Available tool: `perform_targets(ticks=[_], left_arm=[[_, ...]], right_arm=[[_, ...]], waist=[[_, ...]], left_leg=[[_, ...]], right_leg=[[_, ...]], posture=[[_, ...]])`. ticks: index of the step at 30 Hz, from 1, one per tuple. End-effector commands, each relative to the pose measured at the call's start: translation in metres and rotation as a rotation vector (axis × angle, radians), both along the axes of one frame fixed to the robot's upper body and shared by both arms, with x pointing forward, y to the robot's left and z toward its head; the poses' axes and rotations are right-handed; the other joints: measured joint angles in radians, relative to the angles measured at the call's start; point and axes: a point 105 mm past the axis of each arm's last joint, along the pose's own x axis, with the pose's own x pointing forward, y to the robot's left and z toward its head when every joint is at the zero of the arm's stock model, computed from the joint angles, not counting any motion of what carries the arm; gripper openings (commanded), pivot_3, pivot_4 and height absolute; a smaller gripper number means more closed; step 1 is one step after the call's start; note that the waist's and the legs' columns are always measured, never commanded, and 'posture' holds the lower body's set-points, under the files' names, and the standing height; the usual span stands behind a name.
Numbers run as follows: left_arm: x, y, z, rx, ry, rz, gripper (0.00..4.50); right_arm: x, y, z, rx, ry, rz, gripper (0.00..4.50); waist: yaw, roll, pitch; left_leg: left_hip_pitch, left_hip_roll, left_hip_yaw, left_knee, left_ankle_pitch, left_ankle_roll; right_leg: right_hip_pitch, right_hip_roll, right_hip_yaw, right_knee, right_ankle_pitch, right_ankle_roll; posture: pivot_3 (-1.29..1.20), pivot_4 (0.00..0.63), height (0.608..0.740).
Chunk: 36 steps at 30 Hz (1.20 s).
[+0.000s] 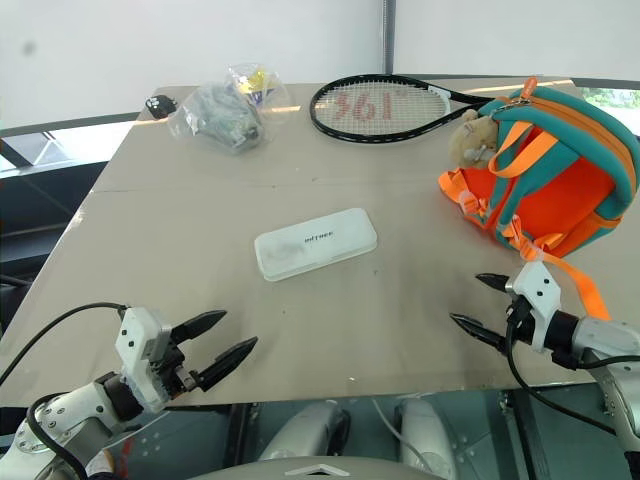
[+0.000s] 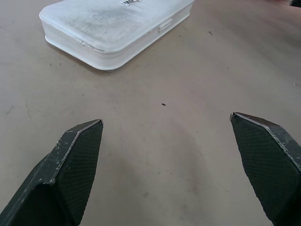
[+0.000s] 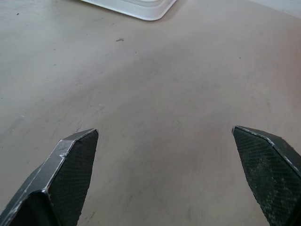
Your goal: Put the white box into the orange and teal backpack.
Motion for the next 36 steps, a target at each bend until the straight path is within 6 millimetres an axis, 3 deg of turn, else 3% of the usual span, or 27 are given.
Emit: perform_targets(ticks=[1, 8, 14, 16, 18, 24, 31, 36], left_arm=[[0.007, 0.004, 0.011, 0.013, -0.052, 0.018, 4.43], [0.037, 0.011, 0.029, -0.038, -0.083, 0.184, 4.43], [0.047, 0.024, 0.030, -0.231, 0.120, 0.332, 4.43], [0.047, 0.024, 0.035, -0.371, 0.217, 0.305, 4.50], [0.048, 0.026, 0.036, -0.418, 0.285, 0.306, 4.50], [0.059, 0.027, 0.040, -0.521, 0.440, 0.301, 4.50], [0.081, 0.023, 0.036, -0.532, 0.539, 0.306, 4.50], [0.099, 0.022, 0.022, -0.512, 0.602, 0.307, 4.50]], right_arm=[[0.007, 0.013, 0.018, 0.028, -0.093, 0.007, 4.50], [0.029, 0.045, 0.036, 0.125, -0.156, -0.026, 4.50], [0.059, 0.057, 0.039, 0.121, -0.096, -0.053, 4.50], [0.075, 0.060, 0.039, 0.095, -0.108, -0.074, 3.46], [0.092, 0.065, 0.038, 0.056, -0.128, -0.094, 2.95], [0.131, 0.091, 0.033, -0.126, -0.193, -0.049, 0.06], [0.157, 0.114, 0.036, -0.224, -0.221, 0.044, 0.06], [0.155, 0.145, 0.023, -0.274, -0.169, 0.206, 0.06]], waist=[[0.000, 0.000, 0.000], [-0.002, -0.001, 0.000], [-0.005, -0.001, 0.000], [-0.004, -0.001, 0.000], [-0.007, -0.001, 0.000], [-0.008, -0.001, 0.000], [-0.009, -0.001, 0.000], [-0.033, -0.001, 0.000]], left_leg=[[0.000, 0.000, 0.000, 0.000, 0.000, 0.000], [0.001, 0.000, 0.000, 0.000, 0.000, 0.000], [0.000, 0.000, 0.000, 0.000, 0.000, 0.000], [0.001, 0.000, 0.000, 0.000, 0.000, 0.000], [0.001, 0.001, 0.000, 0.000, 0.000, 0.000], [0.000, 0.000, 0.001, 0.002, 0.000, 0.000], [-0.001, -0.001, 0.001, 0.002, 0.000, -0.001], [-0.001, -0.001, 0.001, 0.002, 0.000, -0.001]], right_leg=[[0.000, 0.000, 0.000, 0.000, 0.000, 0.000], [0.000, 0.000, 0.000, 0.001, 0.000, 0.000], [-0.001, 0.001, 0.000, 0.001, 0.000, 0.000], [-0.001, 0.001, 0.000, 0.002, 0.000, 0.000], [-0.002, 0.001, 0.000, 0.003, 0.000, 0.000], [-0.004, 0.001, 0.002, 0.004, 0.000, 0.000], [-0.005, 0.001, 0.002, 0.004, 0.000, 0.000], [-0.005, 0.001, 0.002, 0.005, 0.000, 0.000]], posture=[[0.00, 0.150, 0.739], [0.00, 0.150, 0.739], [0.00, 0.150, 0.739], [0.00, 0.150, 0.739], [0.00, 0.150, 0.739], [0.00, 0.150, 0.739], [0.00, 0.150, 0.739], [0.00, 0.150, 0.739]])
